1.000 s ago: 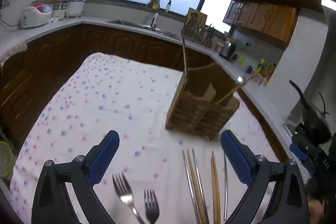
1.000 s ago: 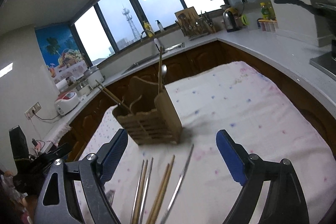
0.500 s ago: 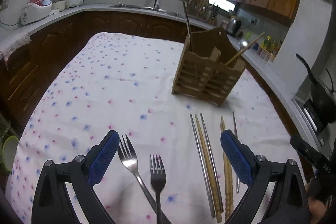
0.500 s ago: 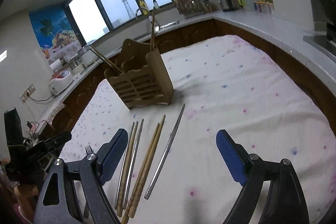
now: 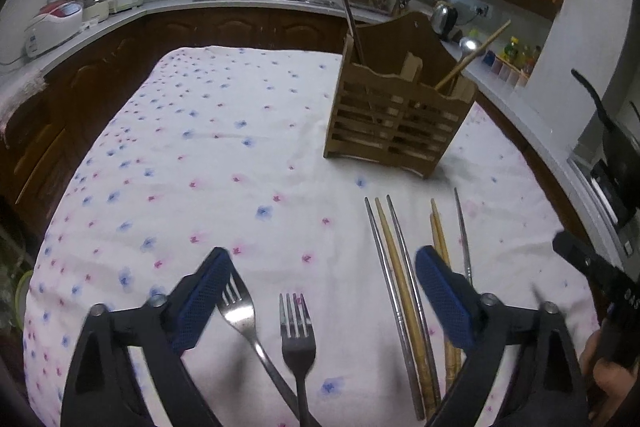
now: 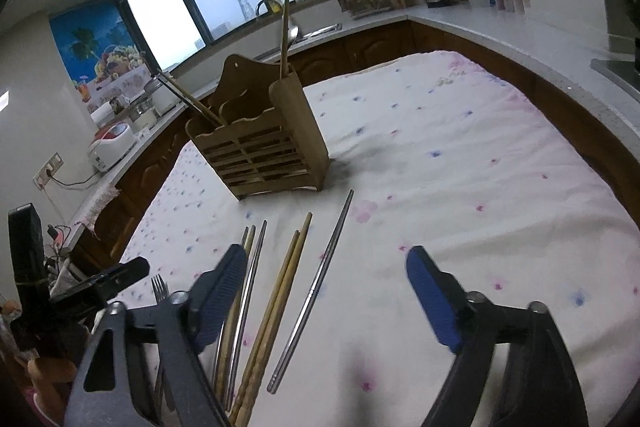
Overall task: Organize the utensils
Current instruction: 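Grasp a steel chopstick with the left tool while the right tool grasps a bamboo chopstick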
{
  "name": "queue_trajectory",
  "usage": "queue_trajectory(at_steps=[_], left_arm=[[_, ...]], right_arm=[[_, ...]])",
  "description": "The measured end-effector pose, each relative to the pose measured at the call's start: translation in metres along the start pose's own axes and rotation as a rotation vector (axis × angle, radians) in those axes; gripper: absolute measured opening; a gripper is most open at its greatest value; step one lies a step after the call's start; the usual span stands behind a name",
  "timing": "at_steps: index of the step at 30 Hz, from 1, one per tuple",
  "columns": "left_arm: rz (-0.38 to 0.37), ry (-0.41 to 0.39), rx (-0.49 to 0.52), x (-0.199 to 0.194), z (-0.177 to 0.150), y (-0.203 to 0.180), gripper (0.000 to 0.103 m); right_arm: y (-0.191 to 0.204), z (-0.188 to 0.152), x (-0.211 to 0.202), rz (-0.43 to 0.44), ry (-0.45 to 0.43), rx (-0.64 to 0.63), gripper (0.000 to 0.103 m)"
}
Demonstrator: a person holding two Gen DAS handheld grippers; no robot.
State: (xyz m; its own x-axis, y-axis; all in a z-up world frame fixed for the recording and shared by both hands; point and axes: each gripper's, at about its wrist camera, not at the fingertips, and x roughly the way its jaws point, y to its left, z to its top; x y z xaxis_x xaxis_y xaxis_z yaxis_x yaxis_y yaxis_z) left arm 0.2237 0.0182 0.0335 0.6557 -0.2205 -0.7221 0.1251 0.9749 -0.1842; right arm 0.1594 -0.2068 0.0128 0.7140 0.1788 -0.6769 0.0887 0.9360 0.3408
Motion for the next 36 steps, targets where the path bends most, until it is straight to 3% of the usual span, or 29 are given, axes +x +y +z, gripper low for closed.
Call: queue_trajectory(at_steps=[2, 6, 8, 14, 22, 29, 36], left_arm=[[-0.008, 0.024, 0.010, 0.009, 0.003, -0.002, 0.076], [-0.032, 0.060, 0.016, 0.029, 0.012, -0.008, 0.067], [-0.045, 0.076, 0.019, 0.040, 0.018, -0.010, 0.061], [-0.079, 0.155, 0.043, 0.083, 0.034, -0.017, 0.044], [-0.060, 0.235, 0.088, 0.135, 0.038, -0.030, 0.033], [-0.051, 0.227, 0.164, 0.145, 0.038, -0.037, 0.032], [-0.067, 0.264, 0.197, 0.153, 0.048, -0.038, 0.031]], right_arm=[[0.002, 0.004, 0.011, 0.016, 0.026, 0.003, 0.062], [0.004, 0.010, 0.035, 0.055, 0.076, 0.019, 0.039], [0.005, 0.014, 0.048, 0.067, 0.102, 0.023, 0.031], [0.009, 0.021, 0.084, 0.069, 0.172, 0.012, 0.025], [0.018, 0.018, 0.118, 0.033, 0.244, -0.049, 0.020], [0.022, 0.022, 0.130, -0.012, 0.283, -0.122, 0.008], [0.029, 0.029, 0.143, -0.027, 0.317, -0.164, 0.008]])
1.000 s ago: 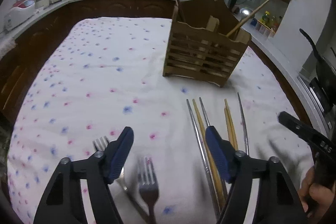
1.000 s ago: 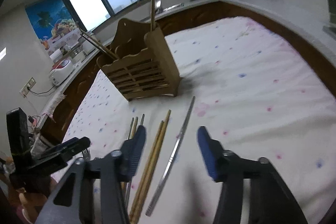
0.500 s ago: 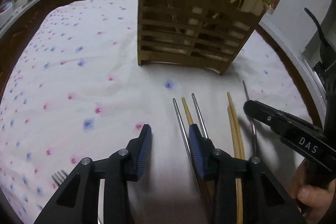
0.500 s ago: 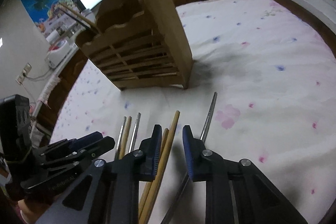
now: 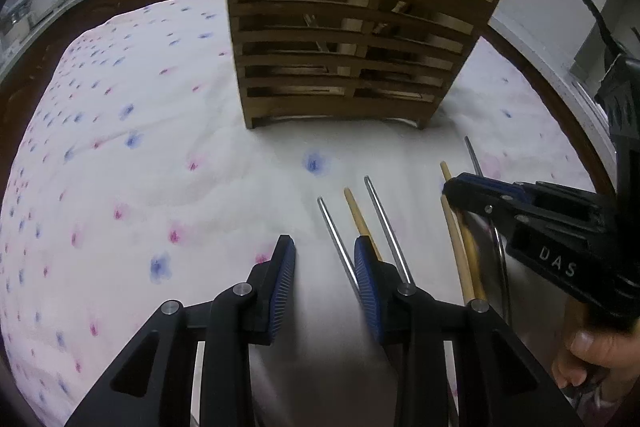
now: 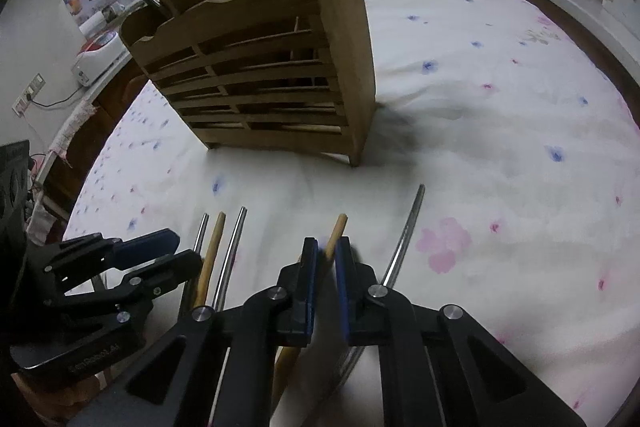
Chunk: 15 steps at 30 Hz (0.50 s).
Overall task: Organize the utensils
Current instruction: 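Grasp a steel chopstick with the left tool while the right tool grasps a bamboo chopstick, then lift the steel chopstick with the left tool while the right tool lifts the bamboo chopstick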
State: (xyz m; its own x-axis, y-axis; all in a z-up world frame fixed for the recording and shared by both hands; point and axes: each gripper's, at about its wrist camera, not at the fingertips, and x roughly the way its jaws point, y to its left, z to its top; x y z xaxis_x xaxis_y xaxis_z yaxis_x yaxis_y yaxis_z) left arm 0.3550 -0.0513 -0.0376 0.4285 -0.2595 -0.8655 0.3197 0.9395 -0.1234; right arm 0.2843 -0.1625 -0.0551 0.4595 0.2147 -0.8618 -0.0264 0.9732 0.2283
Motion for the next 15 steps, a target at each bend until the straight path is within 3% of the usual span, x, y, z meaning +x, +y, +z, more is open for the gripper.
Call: queue_trajectory(at_steps=[2, 5, 8, 15], left_arm=[[0.019, 0.010, 0.023, 0.004, 0.006, -0.004, 0.030], [0.062, 0.014, 0.055, 0.007, 0.011, -0.010, 0.020], [0.060, 0.005, 0.065, 0.008, 0.010, -0.013, 0.009], [0.054, -0.012, 0.041, 0.001, 0.006, -0.014, 0.000]], right_arm=[[0.001, 0.002, 0.001, 0.000, 0.007, -0.010, 0.008], [-0.003, 0.000, 0.002, 0.019, 0.005, -0.011, 0.008], [-0.008, -0.002, 0.000, 0.044, -0.007, 0.016, 0.008], [-0.010, -0.007, -0.015, 0.081, -0.039, 0.073, 0.006]])
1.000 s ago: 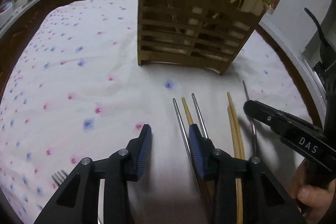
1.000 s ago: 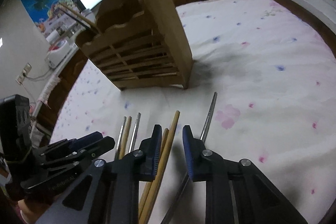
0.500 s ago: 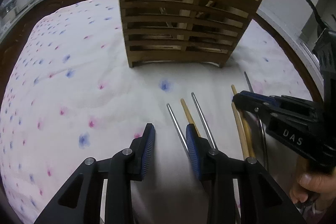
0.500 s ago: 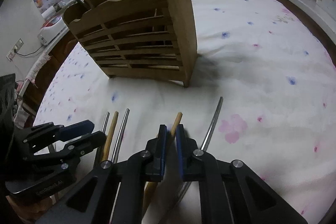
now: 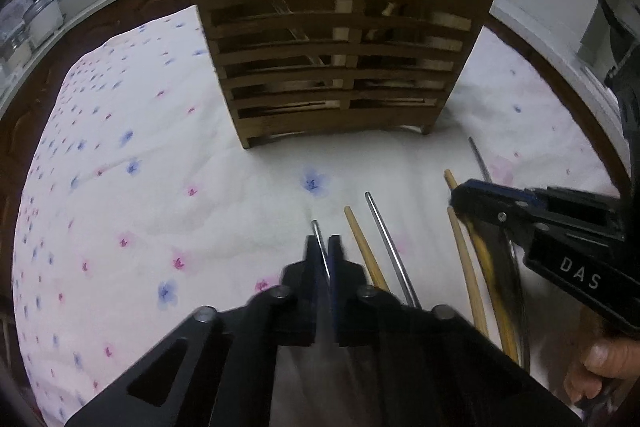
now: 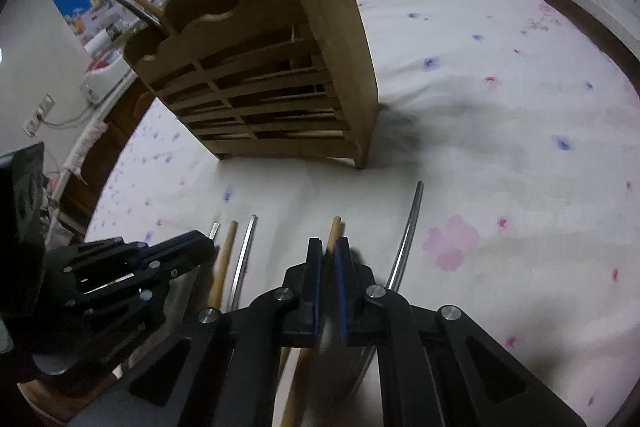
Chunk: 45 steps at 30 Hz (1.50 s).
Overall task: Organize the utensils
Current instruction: 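Lift the steel chopstick with the left tool while the right tool lifts the bamboo chopstick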
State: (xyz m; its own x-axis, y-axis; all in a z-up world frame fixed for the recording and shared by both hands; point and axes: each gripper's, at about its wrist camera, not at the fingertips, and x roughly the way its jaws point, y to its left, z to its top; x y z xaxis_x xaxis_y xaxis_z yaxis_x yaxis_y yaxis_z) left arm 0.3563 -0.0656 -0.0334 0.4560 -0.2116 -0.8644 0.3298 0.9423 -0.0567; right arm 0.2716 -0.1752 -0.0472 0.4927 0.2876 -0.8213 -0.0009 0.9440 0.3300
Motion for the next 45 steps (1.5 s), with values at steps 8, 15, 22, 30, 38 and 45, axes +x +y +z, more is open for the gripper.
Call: queue_trajectory(at_steps=[8, 15, 22, 30, 38, 45], left_arm=[[-0.054, -0.059, -0.023, -0.041, -0.008, 0.005, 0.000], [-0.032, 0.030, -0.025, -0.024, -0.014, 0.006, 0.004], [0.020, 0.046, 0.025, -0.002, -0.006, -0.005, 0.005], [-0.030, 0.023, -0.004, -0.006, -0.004, 0.005, 0.003], [-0.123, -0.161, -0.089, -0.088, -0.025, 0.025, 0.003], [-0.170, -0.299, -0.125, -0.154, -0.050, 0.038, 0.003]], right_arm=[[0.005, 0.000, -0.049, 0.031, -0.088, 0.007, 0.005], [0.009, -0.009, -0.066, 0.038, -0.119, 0.012, 0.005], [0.002, -0.014, -0.069, 0.046, -0.122, 0.037, 0.005], [0.006, -0.015, -0.082, 0.065, -0.150, 0.034, 0.005], [0.018, -0.015, -0.114, 0.088, -0.227, 0.007, 0.005], [0.036, -0.016, -0.149, 0.077, -0.309, -0.037, 0.005]])
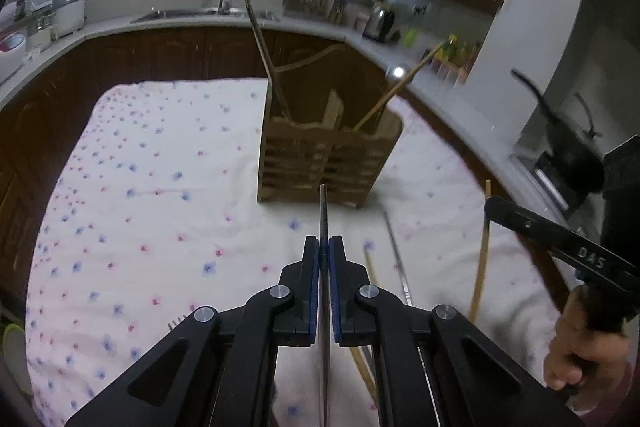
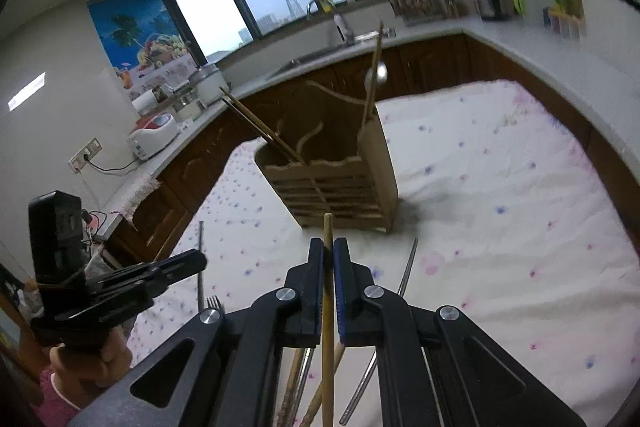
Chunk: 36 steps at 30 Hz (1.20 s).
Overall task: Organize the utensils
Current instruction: 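Lift the steel chopstick with the left tool while the right tool lifts the bamboo chopstick, then carry both chopsticks over the wooden holder and lower them in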
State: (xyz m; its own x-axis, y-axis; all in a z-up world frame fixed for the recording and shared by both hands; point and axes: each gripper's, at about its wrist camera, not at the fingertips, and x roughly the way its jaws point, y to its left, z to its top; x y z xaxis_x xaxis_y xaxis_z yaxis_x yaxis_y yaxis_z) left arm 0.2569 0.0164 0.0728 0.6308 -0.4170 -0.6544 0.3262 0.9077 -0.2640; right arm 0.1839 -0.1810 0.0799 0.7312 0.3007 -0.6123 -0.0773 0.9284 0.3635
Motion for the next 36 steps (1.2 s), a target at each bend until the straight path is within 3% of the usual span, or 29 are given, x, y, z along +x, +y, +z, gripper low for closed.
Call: queue_trajectory(at_steps=[12, 27, 36], left_arm=[[-0.014, -0.130, -0.031, -0.066, -0.012, 0.004, 0.003], [-0.011, -0.216, -0.058, -0.074, 0.001, 0.013, 0.003], [-0.012, -0.308, -0.074, -0.076, 0.020, 0.018, 0.003]], right_arm=[[0.011, 0.023, -0.040, -0.015, -0.133, -0.028, 0.005], [0.004, 0.036, -0.047, -0.018, -0.197, -0.015, 0.005], [0.001, 0.059, -0.055, -0.025, -0.267, -0.018, 0.005]])
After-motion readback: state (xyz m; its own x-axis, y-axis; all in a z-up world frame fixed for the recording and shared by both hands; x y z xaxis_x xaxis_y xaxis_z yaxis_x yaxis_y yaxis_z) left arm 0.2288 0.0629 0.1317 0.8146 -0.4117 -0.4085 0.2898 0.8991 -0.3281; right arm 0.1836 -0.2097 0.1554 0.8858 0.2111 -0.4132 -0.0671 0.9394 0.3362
